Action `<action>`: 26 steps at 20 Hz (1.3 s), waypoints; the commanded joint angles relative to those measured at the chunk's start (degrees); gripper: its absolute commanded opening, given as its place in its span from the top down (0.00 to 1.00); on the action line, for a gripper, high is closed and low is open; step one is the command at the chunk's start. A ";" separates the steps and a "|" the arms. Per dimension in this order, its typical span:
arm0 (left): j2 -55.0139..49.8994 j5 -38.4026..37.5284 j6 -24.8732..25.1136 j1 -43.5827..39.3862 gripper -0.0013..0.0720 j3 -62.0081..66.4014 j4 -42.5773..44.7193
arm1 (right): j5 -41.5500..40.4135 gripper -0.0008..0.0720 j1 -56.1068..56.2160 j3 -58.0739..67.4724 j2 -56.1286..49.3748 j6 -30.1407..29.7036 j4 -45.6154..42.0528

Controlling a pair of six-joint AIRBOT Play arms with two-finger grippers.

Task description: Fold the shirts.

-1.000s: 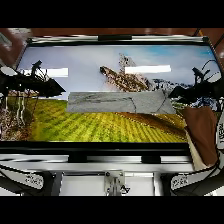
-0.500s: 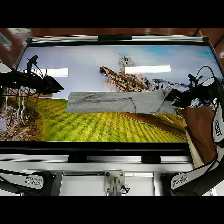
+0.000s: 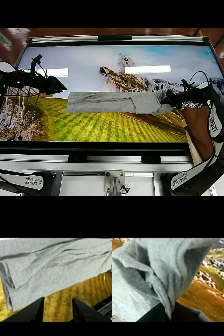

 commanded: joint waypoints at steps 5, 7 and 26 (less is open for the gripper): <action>-0.26 0.68 -0.02 -2.54 0.84 0.00 -5.05 | 1.49 0.91 -1.33 0.11 6.56 -0.87 4.28; -0.57 2.86 -0.07 -5.55 0.94 0.00 -5.40 | 3.26 0.91 -1.29 0.11 10.38 -0.17 4.15; -14.71 31.69 -0.94 -43.58 0.94 0.02 -17.90 | 18.36 0.91 -1.29 0.11 35.19 9.57 2.43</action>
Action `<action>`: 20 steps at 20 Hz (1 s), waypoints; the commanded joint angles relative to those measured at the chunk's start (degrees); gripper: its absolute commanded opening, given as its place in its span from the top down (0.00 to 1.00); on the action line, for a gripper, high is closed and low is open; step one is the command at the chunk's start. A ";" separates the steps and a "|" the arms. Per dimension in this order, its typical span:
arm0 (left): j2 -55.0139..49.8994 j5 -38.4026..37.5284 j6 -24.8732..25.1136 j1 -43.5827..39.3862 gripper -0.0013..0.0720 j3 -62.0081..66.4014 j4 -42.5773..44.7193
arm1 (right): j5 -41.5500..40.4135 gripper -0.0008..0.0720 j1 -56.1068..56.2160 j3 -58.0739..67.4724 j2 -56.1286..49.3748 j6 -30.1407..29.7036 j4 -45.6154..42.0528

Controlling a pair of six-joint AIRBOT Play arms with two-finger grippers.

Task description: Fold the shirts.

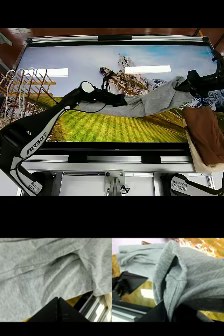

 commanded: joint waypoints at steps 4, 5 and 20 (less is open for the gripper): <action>-2.99 5.64 -1.64 -4.79 0.94 0.07 -2.21 | 5.40 0.91 -0.02 0.04 6.43 1.92 0.13; -3.37 6.49 -2.73 -5.42 0.94 0.07 -3.30 | 5.53 0.91 -0.02 0.04 7.41 2.34 0.15; 2.08 3.80 -2.43 2.34 0.94 0.02 -5.84 | 8.50 0.91 1.92 0.04 12.46 4.24 -4.42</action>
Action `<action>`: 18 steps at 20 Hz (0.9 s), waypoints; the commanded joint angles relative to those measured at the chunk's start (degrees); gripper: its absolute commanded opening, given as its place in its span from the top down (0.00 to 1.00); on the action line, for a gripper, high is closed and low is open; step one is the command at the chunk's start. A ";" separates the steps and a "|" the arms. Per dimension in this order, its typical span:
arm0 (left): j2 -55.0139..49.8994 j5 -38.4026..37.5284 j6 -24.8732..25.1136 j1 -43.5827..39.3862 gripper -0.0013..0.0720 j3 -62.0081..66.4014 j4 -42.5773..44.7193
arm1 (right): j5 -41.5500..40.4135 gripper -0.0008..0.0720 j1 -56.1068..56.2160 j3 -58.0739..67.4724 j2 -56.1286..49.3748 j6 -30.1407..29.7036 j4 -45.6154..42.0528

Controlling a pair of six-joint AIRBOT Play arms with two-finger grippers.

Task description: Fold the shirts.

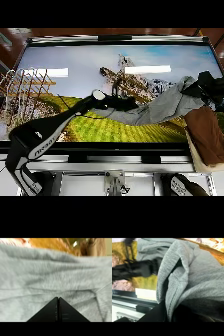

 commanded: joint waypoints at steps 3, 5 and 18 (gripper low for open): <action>11.61 -9.18 0.24 14.38 0.94 0.00 10.25 | -3.04 0.91 6.73 0.04 -3.32 0.17 -3.65; 17.70 -12.61 0.20 18.69 0.94 0.00 15.67 | -7.28 0.91 12.00 0.04 -6.14 0.35 -3.63; 45.20 -26.51 0.15 41.94 0.94 0.00 22.82 | -32.94 0.91 38.38 0.04 -28.22 1.73 3.04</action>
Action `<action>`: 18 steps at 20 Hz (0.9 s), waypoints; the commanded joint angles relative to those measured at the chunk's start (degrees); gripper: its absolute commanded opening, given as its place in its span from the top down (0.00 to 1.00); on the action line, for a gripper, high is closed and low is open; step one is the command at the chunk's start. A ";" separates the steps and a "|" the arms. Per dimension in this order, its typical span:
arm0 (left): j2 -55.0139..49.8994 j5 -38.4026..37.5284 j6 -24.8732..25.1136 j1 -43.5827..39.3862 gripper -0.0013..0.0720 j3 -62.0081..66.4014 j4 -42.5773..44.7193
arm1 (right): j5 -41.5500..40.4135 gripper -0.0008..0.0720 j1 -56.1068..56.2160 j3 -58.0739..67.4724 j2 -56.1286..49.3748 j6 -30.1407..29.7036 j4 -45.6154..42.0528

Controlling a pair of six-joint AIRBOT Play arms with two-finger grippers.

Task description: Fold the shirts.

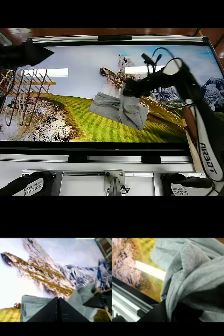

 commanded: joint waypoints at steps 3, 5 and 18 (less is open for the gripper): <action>5.88 -10.01 -0.04 5.03 0.94 0.00 0.50 | -14.47 0.73 7.23 0.04 -9.79 5.86 3.04; 6.67 -12.52 -0.07 4.96 0.94 0.00 0.50 | -18.25 0.29 8.09 0.04 -11.74 6.45 7.06; 7.10 -13.20 -0.24 5.03 0.94 0.00 2.64 | 13.49 0.07 -15.02 -1.40 -2.19 4.26 -15.30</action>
